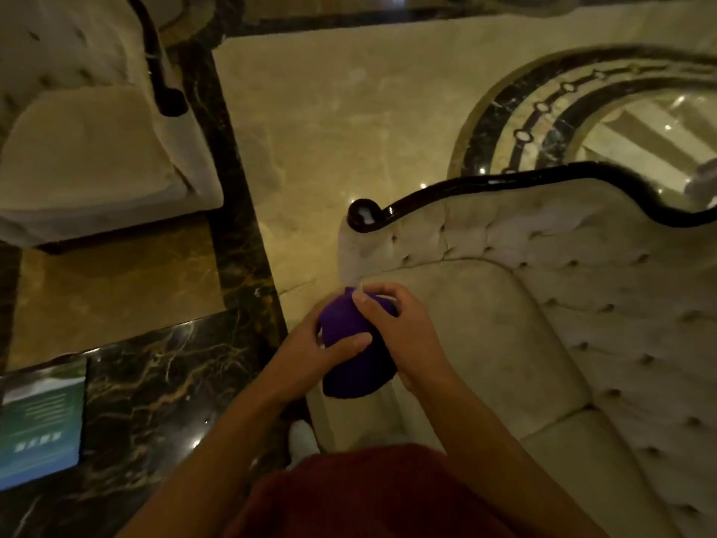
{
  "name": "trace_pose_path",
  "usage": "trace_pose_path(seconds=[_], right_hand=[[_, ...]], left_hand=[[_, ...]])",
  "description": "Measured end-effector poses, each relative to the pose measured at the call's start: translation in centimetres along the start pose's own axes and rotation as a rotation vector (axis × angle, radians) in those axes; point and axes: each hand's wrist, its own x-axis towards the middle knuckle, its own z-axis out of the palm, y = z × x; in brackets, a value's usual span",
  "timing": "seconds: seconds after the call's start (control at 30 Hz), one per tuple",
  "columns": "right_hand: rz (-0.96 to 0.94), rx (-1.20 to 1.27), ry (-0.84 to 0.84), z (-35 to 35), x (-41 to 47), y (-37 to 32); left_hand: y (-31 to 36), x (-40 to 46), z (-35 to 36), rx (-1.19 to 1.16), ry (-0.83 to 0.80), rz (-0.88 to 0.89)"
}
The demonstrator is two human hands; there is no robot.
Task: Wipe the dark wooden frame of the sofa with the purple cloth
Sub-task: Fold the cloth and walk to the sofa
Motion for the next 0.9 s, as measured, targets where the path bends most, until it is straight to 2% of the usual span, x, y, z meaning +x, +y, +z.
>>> trace_pose_path(seconds=[0.13,0.2,0.33,0.43,0.5,0.57,0.63,0.7,0.77,0.83,0.9], right_hand=[[0.045,-0.022,0.084,0.9,3.2,-0.6],[0.05,-0.049,0.127,0.5,5.2,-0.9],[0.135,0.029,0.223,-0.7,11.0,-1.0],[0.244,0.143,0.162,-1.5,16.1,-1.3],[0.195,0.059,0.129,-2.0,19.1,-1.5],[0.057,-0.099,0.078,-2.3,21.6,-1.9],[-0.093,-0.213,-0.089,-2.0,23.7,-2.7],[-0.135,-0.308,-0.283,-1.6,25.9,-3.2],[-0.085,-0.393,-0.416,-1.5,28.2,-3.1],[-0.053,-0.501,-0.44,-1.3,30.2,-3.2],[-0.009,-0.554,-0.34,-1.2,33.3,-2.1]], left_hand=[[1.3,4.5,-2.3,0.082,-0.078,-0.01],[1.2,6.9,-2.3,0.089,-0.067,-0.025],[0.7,12.6,-2.4,0.147,0.058,-0.068],[0.4,16.8,-3.0,0.109,0.184,-0.163],[0.5,19.4,-3.6,0.101,0.254,-0.21],[0.8,21.7,-4.3,0.107,0.3,-0.216],[1.6,24.2,-4.8,0.095,0.298,-0.223],[2.0,26.6,-5.1,-0.089,0.278,-0.305],[2.4,28.9,-5.0,-0.402,0.267,-0.459],[2.3,30.7,-5.1,-0.592,0.263,-0.54],[1.3,33.7,-5.4,-0.612,0.174,-0.607]])
